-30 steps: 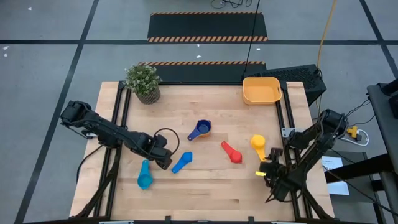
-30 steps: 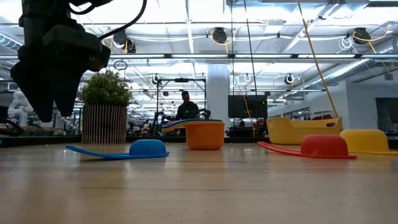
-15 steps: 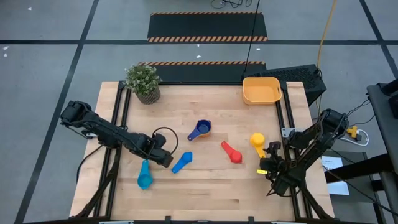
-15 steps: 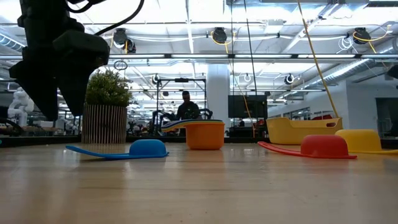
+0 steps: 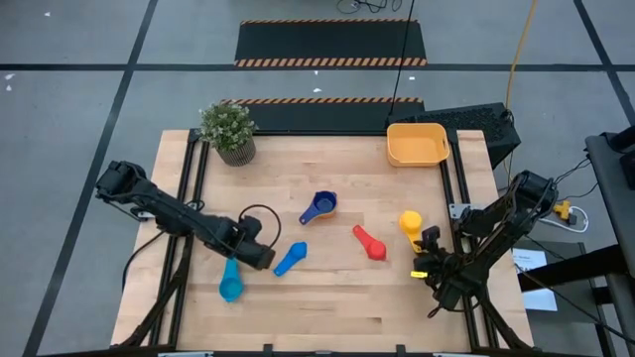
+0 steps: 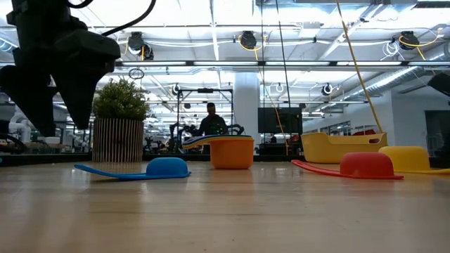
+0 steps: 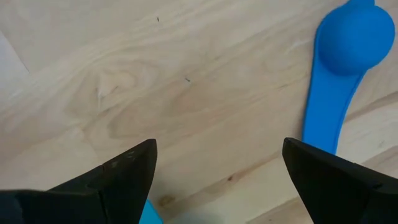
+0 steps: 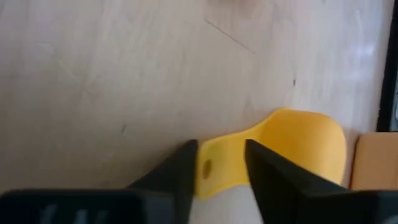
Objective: Nest measuring cups in basket
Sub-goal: Stack the yellow measuring cup on top of the dark blue measuring cup
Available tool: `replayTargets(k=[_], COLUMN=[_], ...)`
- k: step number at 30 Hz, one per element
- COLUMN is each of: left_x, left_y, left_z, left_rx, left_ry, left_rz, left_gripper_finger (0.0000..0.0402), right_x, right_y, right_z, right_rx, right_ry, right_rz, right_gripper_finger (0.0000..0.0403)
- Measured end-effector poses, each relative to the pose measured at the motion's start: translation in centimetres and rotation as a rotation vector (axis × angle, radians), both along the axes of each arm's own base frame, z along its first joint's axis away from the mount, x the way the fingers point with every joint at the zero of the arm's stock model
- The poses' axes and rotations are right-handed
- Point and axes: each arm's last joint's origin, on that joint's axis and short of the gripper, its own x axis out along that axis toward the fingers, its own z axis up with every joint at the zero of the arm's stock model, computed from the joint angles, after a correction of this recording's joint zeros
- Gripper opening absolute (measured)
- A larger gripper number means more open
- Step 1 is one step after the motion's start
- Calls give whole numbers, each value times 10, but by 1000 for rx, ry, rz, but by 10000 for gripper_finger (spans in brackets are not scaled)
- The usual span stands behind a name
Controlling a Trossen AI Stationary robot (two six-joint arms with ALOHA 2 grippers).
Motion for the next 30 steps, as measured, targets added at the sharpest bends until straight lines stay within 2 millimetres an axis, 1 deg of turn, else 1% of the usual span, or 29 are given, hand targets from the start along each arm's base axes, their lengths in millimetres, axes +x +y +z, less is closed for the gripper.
replayTargets(k=[5, 6, 7, 9, 11, 15, 20, 25, 30], left_x=[-1, -1, -1, -1, -1, 1, 7, 15, 25], left_y=[-2, -2, -2, -3, -3, -4, -7, -10, -13], left_z=[0, 0, 0, 0, 0, 0, 1, 4, 9], left_rx=[-12, -20, -26, -37, -50, -65, -92, -111, -104], left_ry=[2, 6, 9, 14, 18, 0, -62, -154, -286], left_rz=[8, 6, 6, 4, 2, 0, -3, -9, -27], left_gripper_finger=[349, 349, 349, 349, 349, 349, 349, 349, 349], right_x=[1, 2, 2, 1, 4, 6, 17, 33, 57], right_y=[2, 4, 4, 2, 5, 3, 10, 15, 14], right_z=[3, 6, 8, 11, 17, 31, 64, 107, 153], right_rx=[19, 26, 29, 20, 37, -4, 50, 121, 155], right_ry=[-2, -7, -11, 8, -17, -6, -70, -180, -307], right_rz=[-12, -14, -18, -43, -71, -131, -224, -357, -433], right_gripper_finger=[29, 16, 10, 14, 15, 4, 1, 1, 0])
